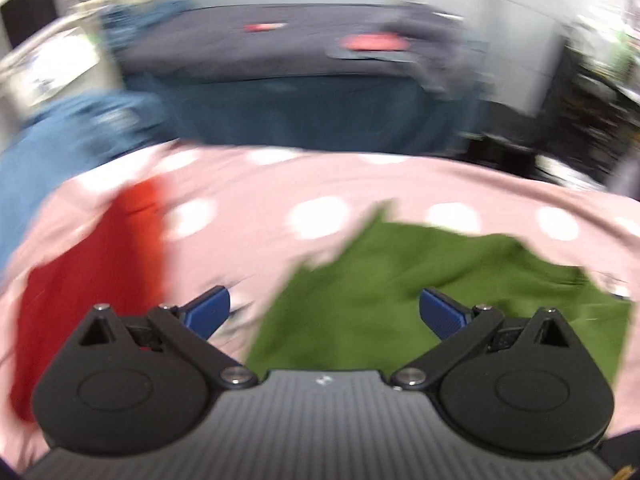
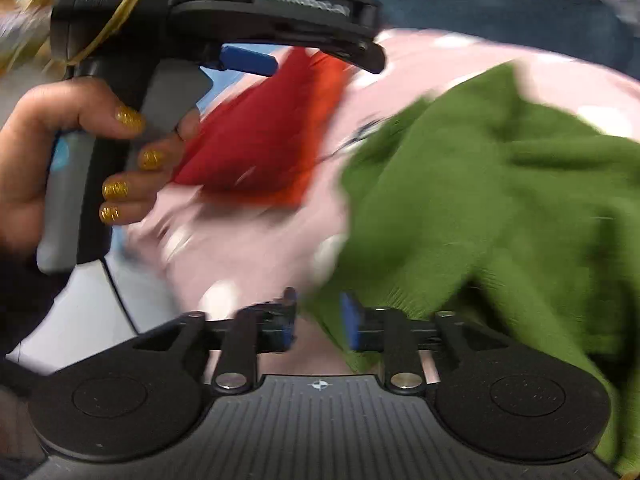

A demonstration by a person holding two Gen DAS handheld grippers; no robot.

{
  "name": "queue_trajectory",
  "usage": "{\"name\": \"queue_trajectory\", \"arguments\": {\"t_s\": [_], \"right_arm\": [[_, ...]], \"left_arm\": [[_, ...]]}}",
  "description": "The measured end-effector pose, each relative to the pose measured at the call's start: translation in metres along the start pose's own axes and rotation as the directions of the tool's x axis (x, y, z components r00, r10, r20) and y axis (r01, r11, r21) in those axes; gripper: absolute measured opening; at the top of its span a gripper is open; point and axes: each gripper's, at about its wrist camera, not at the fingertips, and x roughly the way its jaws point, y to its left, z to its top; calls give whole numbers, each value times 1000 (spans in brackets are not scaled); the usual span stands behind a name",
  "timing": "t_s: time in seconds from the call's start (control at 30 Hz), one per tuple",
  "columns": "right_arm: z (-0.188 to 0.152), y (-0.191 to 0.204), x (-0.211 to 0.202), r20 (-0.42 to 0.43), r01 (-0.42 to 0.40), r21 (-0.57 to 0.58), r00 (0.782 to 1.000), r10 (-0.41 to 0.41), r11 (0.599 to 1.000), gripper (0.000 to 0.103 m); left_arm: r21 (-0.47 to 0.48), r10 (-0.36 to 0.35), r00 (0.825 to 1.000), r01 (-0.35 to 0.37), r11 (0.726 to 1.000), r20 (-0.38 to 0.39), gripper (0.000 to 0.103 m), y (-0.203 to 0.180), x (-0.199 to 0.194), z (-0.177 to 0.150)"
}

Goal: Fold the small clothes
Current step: 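Grasp the cardigan hem with the right gripper while the left gripper grasps another hem edge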

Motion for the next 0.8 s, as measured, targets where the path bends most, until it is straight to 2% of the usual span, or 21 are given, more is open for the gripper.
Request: {"name": "queue_trajectory", "arguments": {"t_s": [0.07,0.13,0.2,0.23,0.27,0.3,0.37,0.43,0.47,0.53,0.57,0.63,0.67,0.7,0.73,0.8], "right_arm": [[2,-40,-26,81,75,119,993,-85,990,73],[8,-88,-55,139,200,225,962,-234,954,78],[11,-134,-83,156,336,304,905,-395,891,82],[11,-156,-96,154,396,328,873,-462,857,84],[9,-175,-108,151,442,341,845,-512,830,89],[6,-191,-117,140,480,355,821,-554,802,91],[-3,-225,-133,107,534,401,779,-618,744,93],[-15,-248,-128,56,556,462,760,-648,691,95],[-23,-260,-131,33,546,502,763,-645,671,96],[-37,-273,-128,7,498,558,797,-604,664,96],[-42,-278,-124,-1,476,588,809,-588,654,96],[-48,-282,-111,-11,433,639,832,-555,635,100],[-51,-279,-107,-5,418,657,834,-551,627,103],[-47,-273,-106,7,414,670,826,-563,616,103],[-43,-263,-106,5,410,676,829,-560,613,101],[-39,-260,-98,1,378,666,861,-508,643,55]], "left_arm": [[98,-110,993,112,989,-32,103,-27,32,24],[211,-139,989,147,966,-55,103,-53,67,40],[306,-88,993,108,946,-78,103,-74,106,55],[340,-35,995,65,938,-93,103,-81,125,59],[369,39,995,-2,930,-94,103,-85,145,64],[370,97,991,-58,927,-89,103,-82,158,68],[311,180,980,-144,939,-90,103,-66,177,73],[230,177,976,-145,962,-124,103,-44,187,74],[190,151,973,-118,975,-172,103,-33,196,74],[151,109,954,-69,986,-278,103,-20,213,69],[147,93,947,-49,988,-308,103,-15,217,63],[158,54,945,-2,987,-323,103,-16,221,54],[169,29,946,28,985,-323,102,-21,221,51],[183,1,946,61,981,-324,93,-27,222,49],[197,-10,946,78,977,-324,84,-33,225,49],[228,32,943,48,972,-333,44,-45,230,46]]}}
